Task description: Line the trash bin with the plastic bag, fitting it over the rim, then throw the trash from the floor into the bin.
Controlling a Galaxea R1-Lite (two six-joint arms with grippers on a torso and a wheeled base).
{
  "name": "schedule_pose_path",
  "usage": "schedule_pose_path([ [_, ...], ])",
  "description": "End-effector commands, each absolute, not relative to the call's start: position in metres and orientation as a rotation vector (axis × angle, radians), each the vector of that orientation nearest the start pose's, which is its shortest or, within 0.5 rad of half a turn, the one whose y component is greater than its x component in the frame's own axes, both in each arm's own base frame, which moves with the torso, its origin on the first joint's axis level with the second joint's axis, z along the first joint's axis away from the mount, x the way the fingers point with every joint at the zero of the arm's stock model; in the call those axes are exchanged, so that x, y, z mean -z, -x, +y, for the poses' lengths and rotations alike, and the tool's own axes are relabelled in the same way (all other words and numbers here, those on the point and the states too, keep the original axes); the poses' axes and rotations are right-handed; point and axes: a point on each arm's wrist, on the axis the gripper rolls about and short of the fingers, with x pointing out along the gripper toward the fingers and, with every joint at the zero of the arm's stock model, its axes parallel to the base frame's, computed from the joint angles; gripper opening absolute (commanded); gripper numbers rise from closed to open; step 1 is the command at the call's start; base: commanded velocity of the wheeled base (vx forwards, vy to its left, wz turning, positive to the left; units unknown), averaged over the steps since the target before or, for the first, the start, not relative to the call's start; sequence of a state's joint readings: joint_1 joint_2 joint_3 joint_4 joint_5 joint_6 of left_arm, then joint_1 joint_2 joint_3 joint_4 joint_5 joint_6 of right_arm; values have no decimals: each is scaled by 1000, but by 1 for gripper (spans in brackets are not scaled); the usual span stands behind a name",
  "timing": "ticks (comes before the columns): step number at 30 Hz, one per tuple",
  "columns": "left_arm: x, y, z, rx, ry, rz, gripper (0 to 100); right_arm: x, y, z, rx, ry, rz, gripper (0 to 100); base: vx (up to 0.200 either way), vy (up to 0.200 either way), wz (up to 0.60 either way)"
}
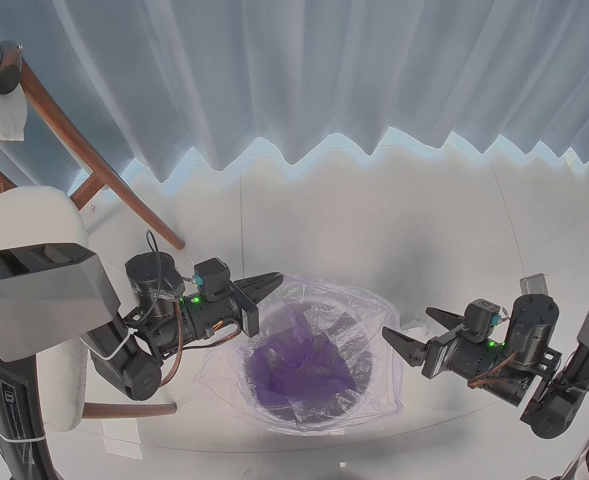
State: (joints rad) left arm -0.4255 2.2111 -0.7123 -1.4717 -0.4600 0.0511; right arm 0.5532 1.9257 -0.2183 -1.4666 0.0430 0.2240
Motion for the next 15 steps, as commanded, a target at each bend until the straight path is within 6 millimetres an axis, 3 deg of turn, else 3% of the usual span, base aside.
schedule_pose_path([
  [1,-67,-326,-164,896,-45,13,0,-25,-227,150,-525,-63,389,100,0,0,0],
  [4,-69,-327,-162,890,-45,7,0,-26,-229,151,-526,-66,380,100,0,0,0],
  [5,-70,-327,-161,889,-45,7,0,-27,-232,152,-522,-71,370,0,0,0,0],
  [15,-68,-330,-157,857,6,34,0,-44,-249,141,-479,-173,299,0,0,0,0],
])
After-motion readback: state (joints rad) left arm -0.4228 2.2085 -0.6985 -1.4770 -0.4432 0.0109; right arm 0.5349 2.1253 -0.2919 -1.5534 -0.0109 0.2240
